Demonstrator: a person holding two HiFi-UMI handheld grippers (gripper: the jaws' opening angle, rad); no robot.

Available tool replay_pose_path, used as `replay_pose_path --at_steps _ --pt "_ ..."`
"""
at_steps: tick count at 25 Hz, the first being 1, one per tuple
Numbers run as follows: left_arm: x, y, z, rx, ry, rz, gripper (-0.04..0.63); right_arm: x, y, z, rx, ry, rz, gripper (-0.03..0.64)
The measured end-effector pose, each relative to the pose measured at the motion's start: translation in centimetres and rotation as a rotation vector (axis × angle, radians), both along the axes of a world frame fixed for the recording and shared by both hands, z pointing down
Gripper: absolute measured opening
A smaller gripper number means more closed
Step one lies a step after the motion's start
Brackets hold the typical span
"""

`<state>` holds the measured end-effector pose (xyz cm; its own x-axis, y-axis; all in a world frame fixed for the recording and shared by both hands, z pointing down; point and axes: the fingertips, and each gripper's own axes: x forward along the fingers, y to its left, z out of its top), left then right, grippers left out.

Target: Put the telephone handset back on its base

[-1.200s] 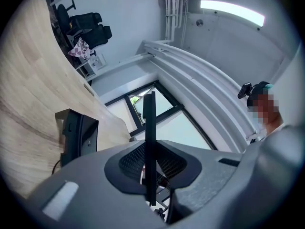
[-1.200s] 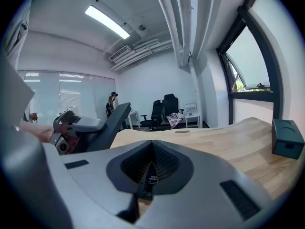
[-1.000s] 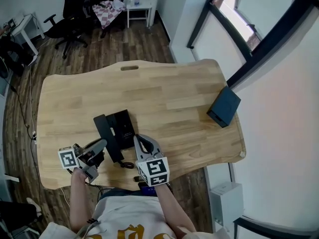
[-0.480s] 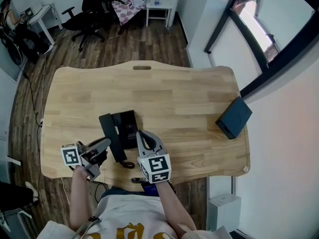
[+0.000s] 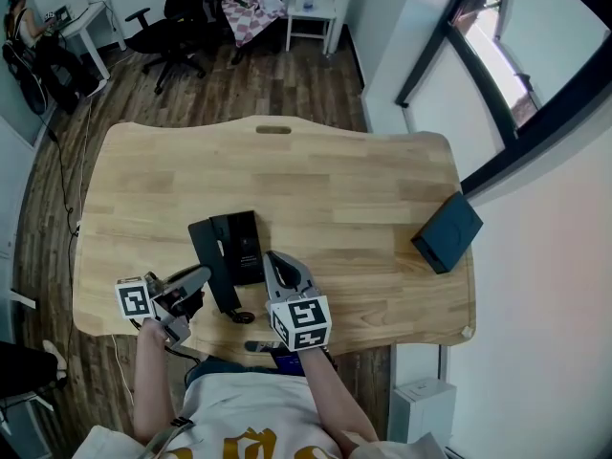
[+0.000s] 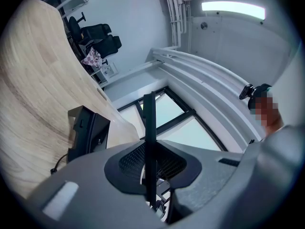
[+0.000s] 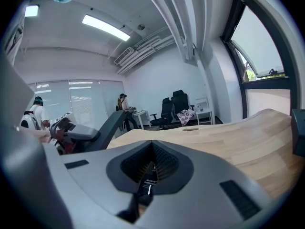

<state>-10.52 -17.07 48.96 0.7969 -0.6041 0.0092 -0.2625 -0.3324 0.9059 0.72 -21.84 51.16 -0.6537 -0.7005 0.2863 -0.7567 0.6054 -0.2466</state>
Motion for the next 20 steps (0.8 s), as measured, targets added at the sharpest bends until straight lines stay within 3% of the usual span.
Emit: replay_pose_path --at_steps 20 --pt "-0.3 -1.5 4.5 -0.050 -0.013 0.073 0.069 -0.8 -1.4 4.0 -0.048 0.058 -0.001 0.006"
